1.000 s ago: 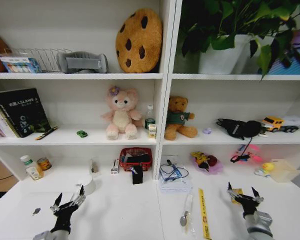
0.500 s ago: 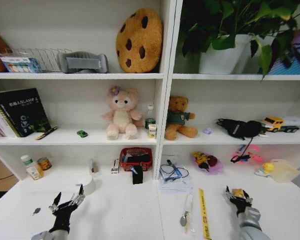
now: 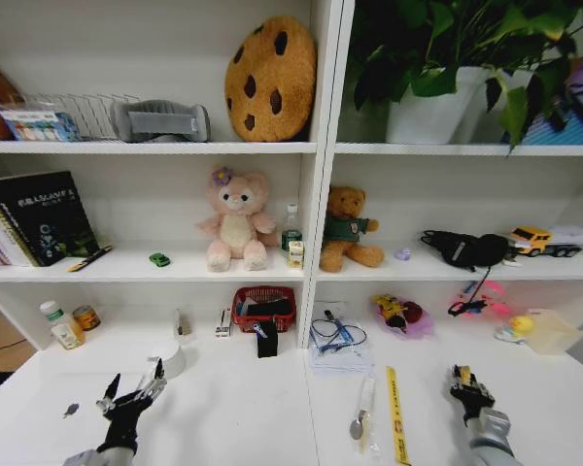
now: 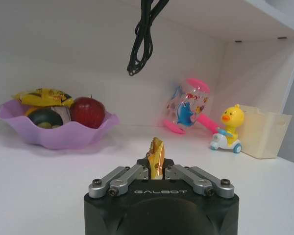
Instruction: Organize the objects on the table.
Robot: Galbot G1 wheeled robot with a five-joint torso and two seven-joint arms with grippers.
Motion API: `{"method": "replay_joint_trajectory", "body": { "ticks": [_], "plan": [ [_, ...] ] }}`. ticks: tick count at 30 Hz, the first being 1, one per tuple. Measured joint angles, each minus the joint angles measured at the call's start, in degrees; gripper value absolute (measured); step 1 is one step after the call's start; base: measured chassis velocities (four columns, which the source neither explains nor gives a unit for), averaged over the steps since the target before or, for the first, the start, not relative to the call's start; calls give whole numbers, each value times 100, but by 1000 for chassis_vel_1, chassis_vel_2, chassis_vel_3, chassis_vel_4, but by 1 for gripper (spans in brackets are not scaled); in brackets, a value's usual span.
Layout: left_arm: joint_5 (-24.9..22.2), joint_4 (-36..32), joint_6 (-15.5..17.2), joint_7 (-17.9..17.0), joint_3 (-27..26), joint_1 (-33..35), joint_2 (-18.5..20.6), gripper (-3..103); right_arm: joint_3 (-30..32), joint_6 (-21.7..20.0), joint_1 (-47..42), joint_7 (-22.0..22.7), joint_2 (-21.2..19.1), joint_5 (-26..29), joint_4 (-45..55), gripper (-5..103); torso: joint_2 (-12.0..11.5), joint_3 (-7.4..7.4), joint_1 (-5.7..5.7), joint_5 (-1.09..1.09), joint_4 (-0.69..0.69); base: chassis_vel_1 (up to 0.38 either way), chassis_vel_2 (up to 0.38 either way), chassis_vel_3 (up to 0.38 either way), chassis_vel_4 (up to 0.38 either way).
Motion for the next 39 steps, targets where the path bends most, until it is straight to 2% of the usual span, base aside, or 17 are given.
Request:
{"method": "replay_joint_trajectory", "body": {
  "ticks": [5, 7, 10, 14, 19, 20, 22, 25, 26, 28, 30, 32, 33, 34, 36, 37, 39],
  "plan": [
    [-9, 12, -11, 9, -17, 9, 1, 100, 140, -17, -44, -1, -14, -40, 527, 3, 0, -1, -1, -2, -1, 0, 0, 0, 0],
    [-10, 7, -12, 10, -16, 9, 2, 100, 112, -118, 211, -20, -77, -46, 718, 2, 0, -1, -1, -2, -2, 0, 0, 0, 0],
    [-12, -20, -13, 11, -12, 16, 6, 100, -68, -275, 655, -22, -156, -45, 741, 2, 0, 0, 0, -1, 6, 0, 0, 0, 0],
    [-45, -55, -13, 13, -51, 47, 34, 100, -504, -536, 1588, 10, -267, -14, 206, 2, 0, 0, 0, 1, 0, 0, 0, 0, 0],
    [-85, -59, -20, 16, -128, 73, 34, 100, -1010, -598, 2532, 11, -317, -17, -584, 2, 0, 0, 0, -1, 2, 0, 0, 0, 0],
    [-89, -59, -19, 15, -131, 69, 34, 100, -1131, -535, 2744, 17, -312, -58, -805, -1, 0, 0, 0, 1, 1, 0, 0, 0, 0],
    [-89, -59, -18, 11, -127, 58, 34, 100, -1245, -428, 2946, 18, -303, -115, -1003, 3, 0, 1, 0, 0, 3, 0, 0, 0, 0],
    [-87, -79, 33, 7, -59, 24, 35, 100, -1427, -301, 3228, -55, -295, -121, -1262, 19, 0, 0, 1, -1, 0, 0, 0, 0, 0],
    [-87, -79, 33, 7, -59, 24, 35, 100, -1427, -301, 3228, -55, -295, -121, -1262, 19, 0, 0, 1, -1, 0, 0, 0, 0, 0],
    [-52, -79, 51, -19, -4, -10, 41, 100, -1439, -223, 3250, -136, -301, -153, -1296, 30, -1, 0, 0, -1, 0, 0, 0, 0, 0],
    [-47, -79, 59, -34, 13, -20, 46, 100, -1404, -217, 3179, -137, -311, -143, -1214, 30, 0, 0, 1, -1, 2, 0, 0, 0, 0],
    [-46, -82, 69, -65, 27, -39, 55, 100, -1299, -204, 2936, -140, -348, -126, -1013, 40, 0, 0, 1, -1, 0, 0, 0, 0, 0],
    [-46, -82, 69, -65, 27, -39, 55, 100, -1299, -204, 2936, -140, -348, -126, -1013, 40, 0, 0, 1, -1, 0, 0, 0, 0, 0],
    [-45, -82, 70, -69, 34, -43, 64, 100, -1215, -158, 2745, -130, -364, -142, -897, 46, 0, 0, 0, -1, -3, 0, 0, 0, 0],
    [-39, -81, 70, -76, 39, -43, 72, 100, -1030, -91, 2293, -112, -373, -172, -542, 57, 0, 0, 0, -1, 3, 0, 0, 0, 0],
    [-39, -81, 70, -76, 39, -43, 72, 100, -1030, -91, 2293, -112, -373, -172, -542, 57, 0, 0, 0, -1, 3, 0, 0, 0, 0],
    [-44, -109, 65, -79, 33, -34, 73, 100, -721, 55, 1480, -112, -364, -309, 151, 68, 0, -1, 1, 0, -1, 0, 0, 0, 0]
  ]
}}
